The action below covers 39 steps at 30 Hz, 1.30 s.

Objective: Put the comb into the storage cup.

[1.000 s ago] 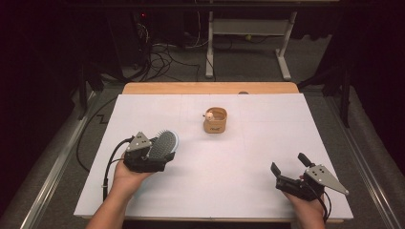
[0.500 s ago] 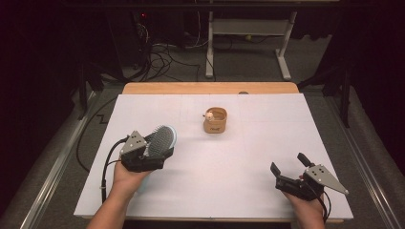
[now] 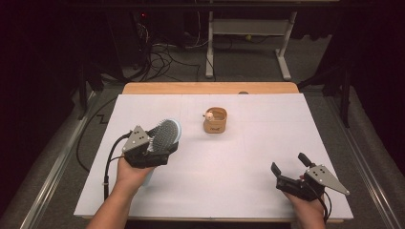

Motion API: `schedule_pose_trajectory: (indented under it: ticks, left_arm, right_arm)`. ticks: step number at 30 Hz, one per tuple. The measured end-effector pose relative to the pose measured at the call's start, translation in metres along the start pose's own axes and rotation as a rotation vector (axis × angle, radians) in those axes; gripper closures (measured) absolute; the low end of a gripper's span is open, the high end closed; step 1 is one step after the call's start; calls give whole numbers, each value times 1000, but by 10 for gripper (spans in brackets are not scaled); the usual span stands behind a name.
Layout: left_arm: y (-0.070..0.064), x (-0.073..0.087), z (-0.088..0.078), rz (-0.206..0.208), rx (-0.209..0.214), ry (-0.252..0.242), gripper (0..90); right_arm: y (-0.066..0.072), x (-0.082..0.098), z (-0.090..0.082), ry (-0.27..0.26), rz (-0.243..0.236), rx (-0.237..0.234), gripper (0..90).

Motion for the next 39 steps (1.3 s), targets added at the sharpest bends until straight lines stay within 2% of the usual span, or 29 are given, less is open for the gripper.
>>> schedule_pose_trajectory:
  ticks: [14,27,32,36,39]
  left_arm:
    - [-13,-8,20,33,35,-1,202]
    - [-36,-21,44,83,82,-12,202]
    - [-44,-28,47,100,97,-27,202]
    - [-54,-31,48,135,105,-38,202]
    - [-60,-27,49,167,108,-20,202]
  right_arm:
    - [0,1,0,5,-3,0,5]
    - [0,2,1,16,-6,3,5]
    - [-1,1,0,12,-8,8,5]
    - [-3,0,-2,10,-3,13,5]
    - [-2,0,-2,11,-6,16,5]
Point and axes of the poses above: each handheld gripper's, and its own axes: z roughly forward along the jaws, x roughly out of its underside, y roughly to its left, the point moved 5 cm from there along z, roughly forward along the jaws, and after that the axes turned 8 degrees about y, right-handed, at the moved point
